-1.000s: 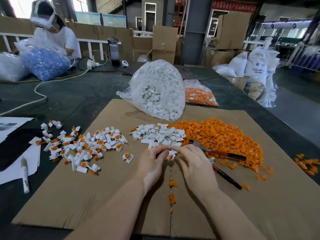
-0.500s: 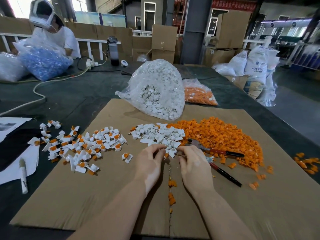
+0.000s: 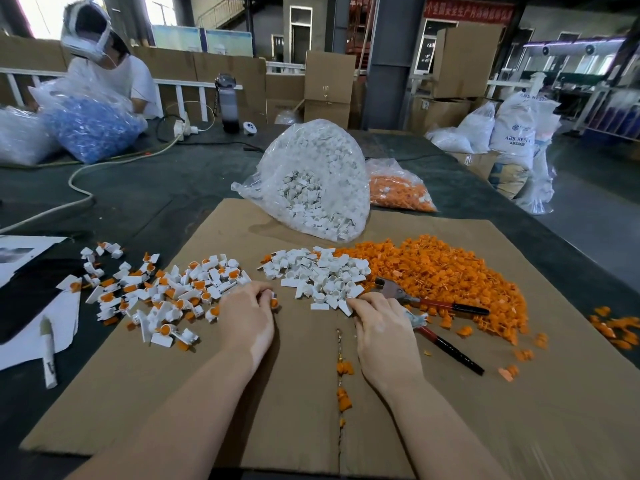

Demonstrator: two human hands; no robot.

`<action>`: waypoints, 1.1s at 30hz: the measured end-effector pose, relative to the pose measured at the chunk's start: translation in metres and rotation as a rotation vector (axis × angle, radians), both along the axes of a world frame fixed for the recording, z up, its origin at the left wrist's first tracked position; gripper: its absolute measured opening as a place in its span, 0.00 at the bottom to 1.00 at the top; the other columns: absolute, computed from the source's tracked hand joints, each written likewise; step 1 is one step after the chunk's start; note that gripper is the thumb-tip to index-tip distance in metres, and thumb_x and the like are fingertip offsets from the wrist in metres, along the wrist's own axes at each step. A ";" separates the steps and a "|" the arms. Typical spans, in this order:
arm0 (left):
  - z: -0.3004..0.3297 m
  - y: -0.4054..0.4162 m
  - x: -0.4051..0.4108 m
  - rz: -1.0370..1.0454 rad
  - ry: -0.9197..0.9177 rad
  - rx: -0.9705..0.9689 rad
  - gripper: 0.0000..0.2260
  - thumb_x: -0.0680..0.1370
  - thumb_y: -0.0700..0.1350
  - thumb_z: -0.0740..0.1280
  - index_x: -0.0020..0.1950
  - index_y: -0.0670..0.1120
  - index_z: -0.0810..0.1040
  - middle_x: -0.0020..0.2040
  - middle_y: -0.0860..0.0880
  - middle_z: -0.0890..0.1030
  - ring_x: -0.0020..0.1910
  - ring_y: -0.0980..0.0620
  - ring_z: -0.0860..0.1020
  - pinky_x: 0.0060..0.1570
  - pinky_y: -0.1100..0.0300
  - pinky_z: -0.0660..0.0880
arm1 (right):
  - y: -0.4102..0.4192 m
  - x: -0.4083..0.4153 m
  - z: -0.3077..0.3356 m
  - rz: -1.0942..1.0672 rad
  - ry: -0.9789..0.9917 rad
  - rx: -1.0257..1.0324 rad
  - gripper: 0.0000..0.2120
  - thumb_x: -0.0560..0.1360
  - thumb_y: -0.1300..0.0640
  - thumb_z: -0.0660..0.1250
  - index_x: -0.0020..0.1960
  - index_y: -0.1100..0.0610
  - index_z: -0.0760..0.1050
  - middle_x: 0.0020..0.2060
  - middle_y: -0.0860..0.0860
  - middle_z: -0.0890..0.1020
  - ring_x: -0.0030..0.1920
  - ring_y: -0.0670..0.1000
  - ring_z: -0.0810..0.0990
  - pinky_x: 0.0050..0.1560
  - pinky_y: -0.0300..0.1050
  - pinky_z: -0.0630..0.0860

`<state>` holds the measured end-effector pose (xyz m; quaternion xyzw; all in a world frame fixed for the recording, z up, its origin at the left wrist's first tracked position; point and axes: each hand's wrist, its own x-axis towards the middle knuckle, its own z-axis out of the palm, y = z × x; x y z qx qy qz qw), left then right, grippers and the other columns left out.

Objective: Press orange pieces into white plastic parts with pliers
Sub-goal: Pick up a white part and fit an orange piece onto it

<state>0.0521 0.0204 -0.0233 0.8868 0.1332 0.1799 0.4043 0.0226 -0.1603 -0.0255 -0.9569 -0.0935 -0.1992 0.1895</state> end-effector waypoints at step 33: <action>0.000 -0.044 -0.009 -0.400 0.051 -0.018 0.04 0.75 0.47 0.69 0.44 0.56 0.76 0.40 0.57 0.78 0.38 0.61 0.73 0.34 0.73 0.65 | 0.000 -0.005 0.004 0.055 -0.188 0.164 0.08 0.67 0.71 0.71 0.41 0.60 0.80 0.36 0.52 0.81 0.39 0.55 0.80 0.41 0.50 0.76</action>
